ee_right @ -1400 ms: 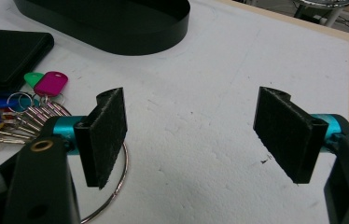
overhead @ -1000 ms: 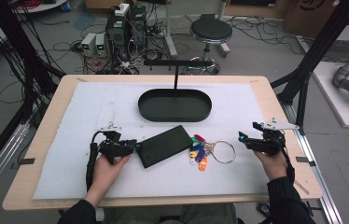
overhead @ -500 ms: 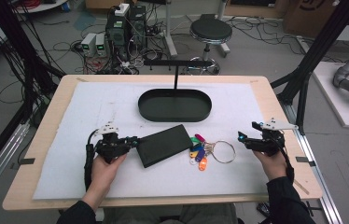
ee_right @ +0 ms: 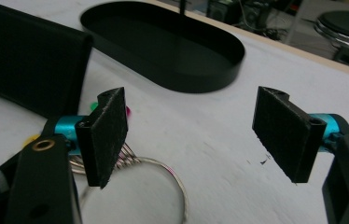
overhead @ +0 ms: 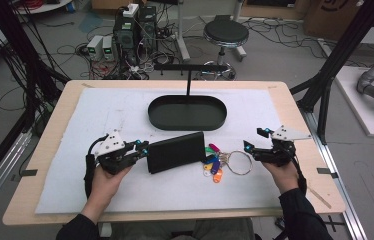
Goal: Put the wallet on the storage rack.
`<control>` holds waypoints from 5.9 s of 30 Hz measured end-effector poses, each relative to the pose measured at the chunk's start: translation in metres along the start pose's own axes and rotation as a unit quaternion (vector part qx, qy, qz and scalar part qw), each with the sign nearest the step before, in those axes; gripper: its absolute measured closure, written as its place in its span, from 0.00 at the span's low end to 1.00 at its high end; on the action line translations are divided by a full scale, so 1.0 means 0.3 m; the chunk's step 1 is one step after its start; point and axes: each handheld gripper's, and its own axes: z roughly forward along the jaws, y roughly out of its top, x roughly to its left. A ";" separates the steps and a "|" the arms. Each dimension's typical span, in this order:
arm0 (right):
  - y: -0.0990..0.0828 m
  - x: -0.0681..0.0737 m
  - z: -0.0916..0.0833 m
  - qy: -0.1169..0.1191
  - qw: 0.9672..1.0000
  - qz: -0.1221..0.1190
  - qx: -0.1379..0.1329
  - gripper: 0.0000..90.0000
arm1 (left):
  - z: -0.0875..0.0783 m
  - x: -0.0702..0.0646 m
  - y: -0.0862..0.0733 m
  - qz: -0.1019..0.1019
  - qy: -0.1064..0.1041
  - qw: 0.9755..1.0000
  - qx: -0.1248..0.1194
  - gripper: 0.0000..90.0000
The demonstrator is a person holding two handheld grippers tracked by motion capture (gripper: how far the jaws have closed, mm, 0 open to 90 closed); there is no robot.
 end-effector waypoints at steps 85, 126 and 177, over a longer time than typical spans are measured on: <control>0.127 0.242 0.271 0.221 0.969 -0.096 0.046 0.41 | 0.030 0.006 -0.075 0.012 -0.110 0.993 0.041 0.82; -0.010 -0.137 0.037 -0.119 0.991 0.061 -0.028 0.35 | 0.177 0.110 0.201 0.054 -0.046 0.997 -0.031 0.82; -0.014 -0.146 0.044 -0.123 0.990 0.065 -0.031 0.36 | 0.452 0.278 0.121 0.017 0.026 0.998 -0.058 0.82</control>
